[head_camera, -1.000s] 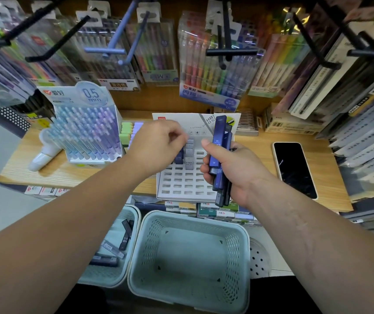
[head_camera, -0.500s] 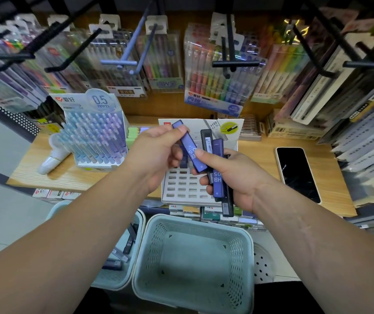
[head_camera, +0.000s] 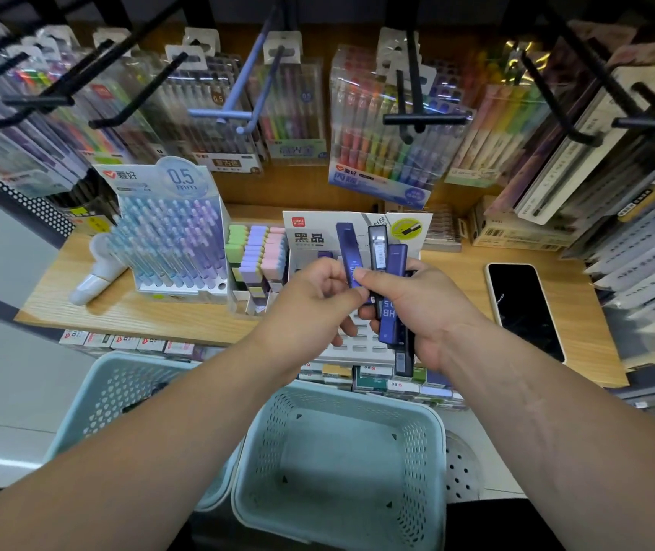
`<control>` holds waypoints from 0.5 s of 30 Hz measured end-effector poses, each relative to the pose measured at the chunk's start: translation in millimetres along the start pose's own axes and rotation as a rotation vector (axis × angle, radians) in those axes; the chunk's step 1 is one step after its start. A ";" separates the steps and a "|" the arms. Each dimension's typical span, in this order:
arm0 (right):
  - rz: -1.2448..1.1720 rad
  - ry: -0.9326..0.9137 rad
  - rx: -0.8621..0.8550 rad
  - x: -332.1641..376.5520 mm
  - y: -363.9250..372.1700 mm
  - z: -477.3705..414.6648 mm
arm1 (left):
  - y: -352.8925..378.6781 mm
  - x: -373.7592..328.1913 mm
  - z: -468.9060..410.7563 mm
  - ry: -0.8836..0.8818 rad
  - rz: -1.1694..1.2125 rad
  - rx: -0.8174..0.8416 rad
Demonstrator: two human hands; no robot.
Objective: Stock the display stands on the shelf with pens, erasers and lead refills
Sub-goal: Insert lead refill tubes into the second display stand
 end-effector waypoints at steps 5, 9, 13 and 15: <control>0.047 0.012 0.035 -1.0 0.8 0.4 | -4.8 3.7 -2.3 -0.029 0.061 0.034; 0.053 0.023 0.028 -0.7 1.0 0.2 | -20.4 3.2 -4.5 -0.039 0.141 0.070; 0.046 0.034 -0.004 -2.3 -4.0 -1.1 | -50.0 5.2 -10.4 0.008 0.049 -0.020; 0.037 0.035 -0.018 -2.2 -5.9 -1.8 | -65.0 12.7 -13.4 0.024 -0.005 -0.117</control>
Point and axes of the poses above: each hand's wrist, its own z-axis away from the middle knuckle, its own y-axis out of the palm, x = y × z, the point moved 6 cm from there along -z, towards the middle knuckle, and after that the axes turned 10 degrees about -y, right-handed, at the moved point
